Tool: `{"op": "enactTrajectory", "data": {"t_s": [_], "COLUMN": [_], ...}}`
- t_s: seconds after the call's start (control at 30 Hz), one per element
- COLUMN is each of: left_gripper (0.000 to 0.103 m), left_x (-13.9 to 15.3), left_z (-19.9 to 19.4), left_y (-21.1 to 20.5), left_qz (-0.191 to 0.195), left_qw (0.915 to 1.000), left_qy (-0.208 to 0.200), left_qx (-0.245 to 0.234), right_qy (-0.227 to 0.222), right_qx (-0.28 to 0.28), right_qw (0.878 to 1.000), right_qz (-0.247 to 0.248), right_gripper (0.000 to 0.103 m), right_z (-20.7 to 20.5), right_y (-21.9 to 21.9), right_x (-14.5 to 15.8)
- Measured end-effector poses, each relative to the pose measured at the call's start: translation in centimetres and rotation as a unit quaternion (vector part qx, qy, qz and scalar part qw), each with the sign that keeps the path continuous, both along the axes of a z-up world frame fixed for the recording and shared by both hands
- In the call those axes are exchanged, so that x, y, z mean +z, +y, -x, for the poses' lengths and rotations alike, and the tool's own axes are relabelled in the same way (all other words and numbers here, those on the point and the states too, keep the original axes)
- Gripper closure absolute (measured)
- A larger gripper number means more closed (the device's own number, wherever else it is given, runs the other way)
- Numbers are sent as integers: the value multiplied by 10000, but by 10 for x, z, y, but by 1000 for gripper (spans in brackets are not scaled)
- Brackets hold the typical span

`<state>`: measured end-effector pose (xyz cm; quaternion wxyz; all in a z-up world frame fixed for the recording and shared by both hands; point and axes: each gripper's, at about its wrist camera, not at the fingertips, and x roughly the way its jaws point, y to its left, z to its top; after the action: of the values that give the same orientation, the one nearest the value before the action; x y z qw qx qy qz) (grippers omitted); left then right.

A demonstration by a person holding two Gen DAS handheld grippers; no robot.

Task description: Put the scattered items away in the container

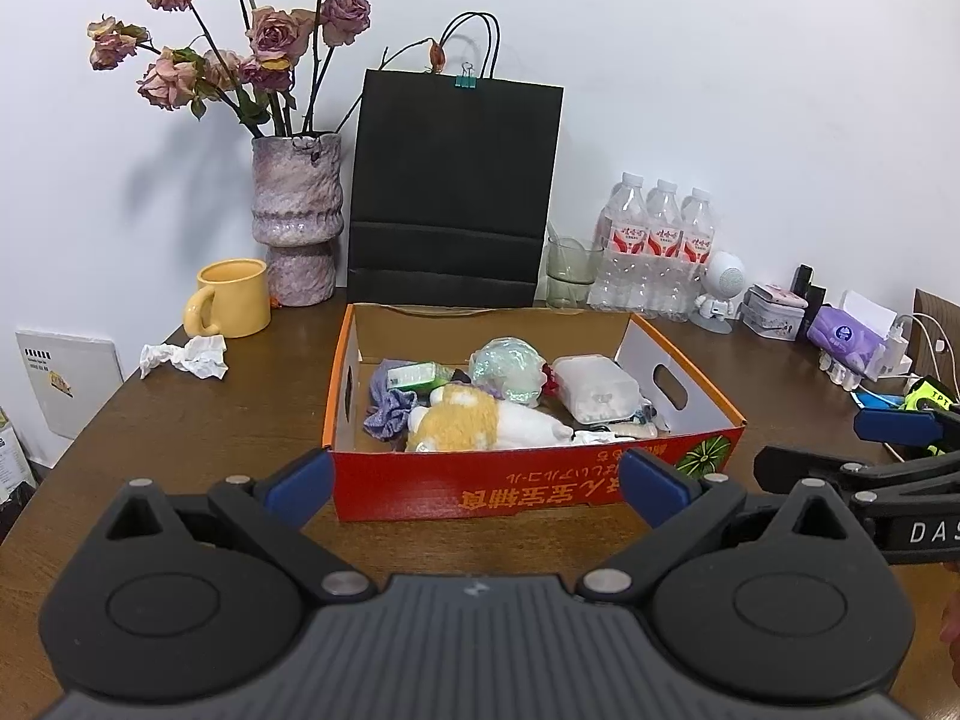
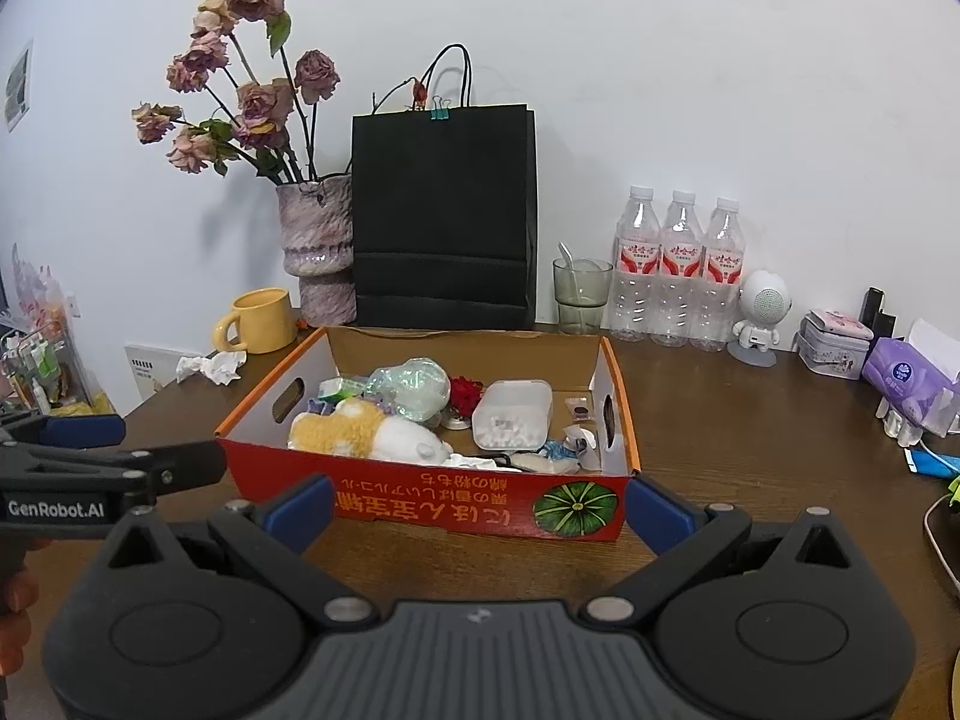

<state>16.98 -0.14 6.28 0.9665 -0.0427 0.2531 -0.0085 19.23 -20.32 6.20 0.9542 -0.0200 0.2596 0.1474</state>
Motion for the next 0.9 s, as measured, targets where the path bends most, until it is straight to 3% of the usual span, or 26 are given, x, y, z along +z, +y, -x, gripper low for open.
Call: {"op": "enactTrajectory", "data": {"t_s": [0.9], "left_gripper": [0], "left_x": [-7], "left_z": [2], "left_y": [-3], "left_qz": [-34], "left_qw": [9999], "left_qy": [109], "left_qx": [-41], "right_qy": [99], "right_qx": [-26], "right_qw": [9999], "right_qz": [17], "right_gripper": [0], "right_z": [2], "right_y": [-2], "right_x": [-5]}}
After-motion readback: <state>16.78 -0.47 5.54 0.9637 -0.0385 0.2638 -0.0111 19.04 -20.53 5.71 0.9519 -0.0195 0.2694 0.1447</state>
